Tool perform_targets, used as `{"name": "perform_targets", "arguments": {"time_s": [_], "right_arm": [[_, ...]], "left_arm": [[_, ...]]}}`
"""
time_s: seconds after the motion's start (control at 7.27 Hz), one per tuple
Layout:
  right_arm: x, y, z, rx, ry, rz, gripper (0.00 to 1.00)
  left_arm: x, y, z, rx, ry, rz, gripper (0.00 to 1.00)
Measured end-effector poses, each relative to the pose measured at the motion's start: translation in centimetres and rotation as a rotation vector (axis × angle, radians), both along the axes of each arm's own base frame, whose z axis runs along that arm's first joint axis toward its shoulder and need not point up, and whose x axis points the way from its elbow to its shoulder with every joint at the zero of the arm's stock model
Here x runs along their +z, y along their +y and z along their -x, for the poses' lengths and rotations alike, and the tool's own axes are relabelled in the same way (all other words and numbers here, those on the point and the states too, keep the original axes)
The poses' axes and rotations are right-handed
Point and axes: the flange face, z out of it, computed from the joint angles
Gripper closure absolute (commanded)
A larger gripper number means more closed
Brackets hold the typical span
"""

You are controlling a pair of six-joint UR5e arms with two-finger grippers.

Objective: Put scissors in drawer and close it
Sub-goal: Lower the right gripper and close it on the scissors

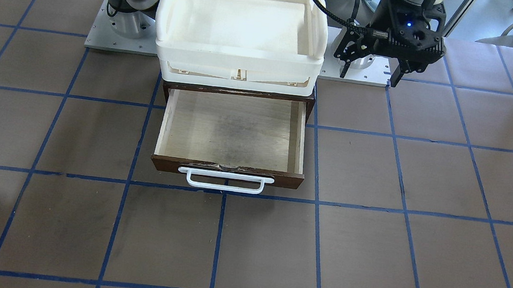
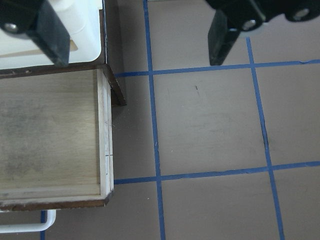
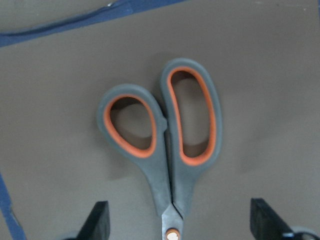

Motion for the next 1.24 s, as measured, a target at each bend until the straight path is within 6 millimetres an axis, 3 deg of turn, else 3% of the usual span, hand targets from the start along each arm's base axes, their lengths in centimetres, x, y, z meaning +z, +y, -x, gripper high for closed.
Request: {"name": "perform_targets", "arguments": {"time_s": [0.41, 0.55, 0.69, 1.24], "right_arm": [[-1.0, -0.3, 0.1, 0.009, -0.010, -0.011, 0.28], [-1.3, -0.3, 0.2, 0.013, -0.012, -0.015, 0.67], [-1.4, -0.4, 0.2, 0.016, -0.012, -0.016, 1.00], [-0.1, -0.9, 0.5, 0.016, 0.011, -0.004, 1.00]], "left_arm": [[0.0, 0.0, 0.0, 0.001, 0.001, 0.000, 0.00], [0.0, 0.0, 0.0, 0.001, 0.001, 0.000, 0.00], [0.0, 0.0, 0.0, 0.001, 0.001, 0.000, 0.00], [0.0, 0.0, 0.0, 0.001, 0.001, -0.001, 0.00]]}}
